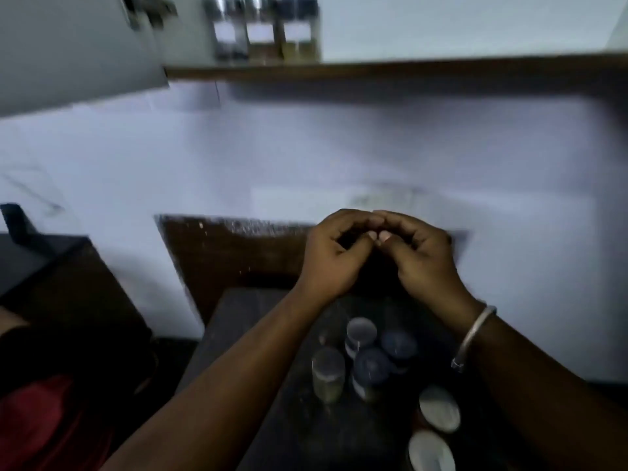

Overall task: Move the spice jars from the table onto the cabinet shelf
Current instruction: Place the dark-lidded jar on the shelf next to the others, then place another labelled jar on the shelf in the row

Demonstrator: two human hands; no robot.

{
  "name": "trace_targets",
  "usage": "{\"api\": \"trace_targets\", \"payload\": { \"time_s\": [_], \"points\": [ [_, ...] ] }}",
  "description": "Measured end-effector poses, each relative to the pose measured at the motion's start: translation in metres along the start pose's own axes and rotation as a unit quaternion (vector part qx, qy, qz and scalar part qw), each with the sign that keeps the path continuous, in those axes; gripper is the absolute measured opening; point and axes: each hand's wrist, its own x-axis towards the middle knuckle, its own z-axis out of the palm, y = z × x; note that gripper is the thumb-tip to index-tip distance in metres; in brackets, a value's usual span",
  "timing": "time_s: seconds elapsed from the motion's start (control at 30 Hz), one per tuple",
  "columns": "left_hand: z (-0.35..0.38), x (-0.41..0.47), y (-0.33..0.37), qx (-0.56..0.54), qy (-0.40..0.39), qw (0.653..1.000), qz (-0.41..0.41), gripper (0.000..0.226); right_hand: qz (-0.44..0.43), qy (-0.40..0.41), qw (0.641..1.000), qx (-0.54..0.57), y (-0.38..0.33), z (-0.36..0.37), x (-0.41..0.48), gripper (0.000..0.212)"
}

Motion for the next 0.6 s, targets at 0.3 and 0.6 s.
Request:
{"api": "trace_targets", "payload": {
  "time_s": [0.3, 0.6],
  "points": [
    [0.031, -0.182, -0.115, 0.104, -0.260, 0.930, -0.238, 0.031, 0.133, -0.306, 0.838, -0.432, 0.146, -0.026, -0.137, 0.043],
    [0.064, -0.259, -0.146, 0.134, -0.444, 0.830, -0.310, 0.061, 0.039, -0.454, 0.632, -0.627, 0.197, -0.050, -0.226, 0.055]
  ]
}}
